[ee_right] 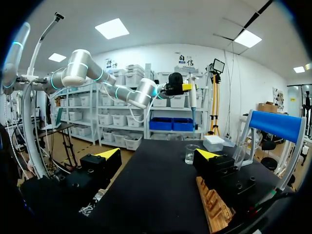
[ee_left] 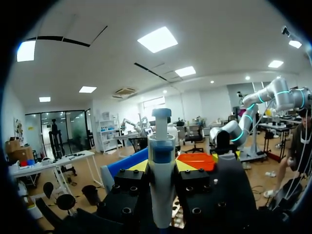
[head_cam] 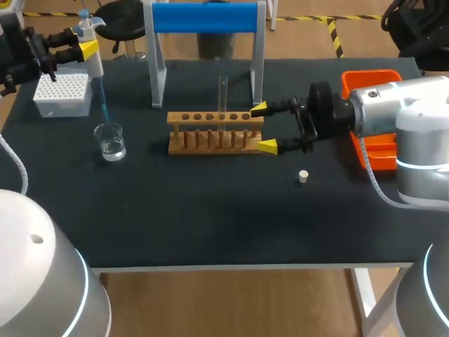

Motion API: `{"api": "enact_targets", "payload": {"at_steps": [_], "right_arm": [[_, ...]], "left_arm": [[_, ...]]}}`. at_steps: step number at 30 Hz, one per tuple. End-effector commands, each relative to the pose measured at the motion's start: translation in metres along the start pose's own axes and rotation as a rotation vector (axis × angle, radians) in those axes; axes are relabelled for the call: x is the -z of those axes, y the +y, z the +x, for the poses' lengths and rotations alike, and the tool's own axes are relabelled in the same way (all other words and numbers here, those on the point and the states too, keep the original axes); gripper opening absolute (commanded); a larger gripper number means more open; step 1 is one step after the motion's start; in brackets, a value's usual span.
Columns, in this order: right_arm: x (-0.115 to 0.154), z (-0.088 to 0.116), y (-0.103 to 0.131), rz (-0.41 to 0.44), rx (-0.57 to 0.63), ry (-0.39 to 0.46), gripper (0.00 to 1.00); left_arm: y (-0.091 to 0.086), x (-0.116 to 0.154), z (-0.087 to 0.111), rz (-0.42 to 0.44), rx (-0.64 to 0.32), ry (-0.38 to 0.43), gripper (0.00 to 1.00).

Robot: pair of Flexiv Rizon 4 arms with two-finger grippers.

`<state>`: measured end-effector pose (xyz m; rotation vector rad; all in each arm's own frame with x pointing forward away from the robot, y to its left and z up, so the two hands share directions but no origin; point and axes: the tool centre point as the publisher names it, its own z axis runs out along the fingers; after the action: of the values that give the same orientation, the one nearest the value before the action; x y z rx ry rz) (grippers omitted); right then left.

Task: Invert the test tube, pick up the pipette, mount the tip to pipette, aspirate from beaker and dispense into the tube, eject the tip, return the pipette, and cap with the stopper.

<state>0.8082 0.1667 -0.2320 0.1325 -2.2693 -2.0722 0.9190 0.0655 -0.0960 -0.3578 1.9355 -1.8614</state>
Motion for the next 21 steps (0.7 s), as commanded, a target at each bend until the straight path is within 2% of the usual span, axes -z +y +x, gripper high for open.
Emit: {"api": "enact_targets", "payload": {"at_steps": [1,21], "right_arm": [[0.0007,0.0002,0.0004,0.002,0.000,0.001,1.00],[0.0007,0.0002,0.0004,0.002,0.000,0.001,1.00]], "left_arm": [[-0.0008,0.0007,0.0000,0.001,0.003,0.006,0.00],[-0.0038,0.0010,0.0016,0.005,0.018,0.007,0.00]]}}
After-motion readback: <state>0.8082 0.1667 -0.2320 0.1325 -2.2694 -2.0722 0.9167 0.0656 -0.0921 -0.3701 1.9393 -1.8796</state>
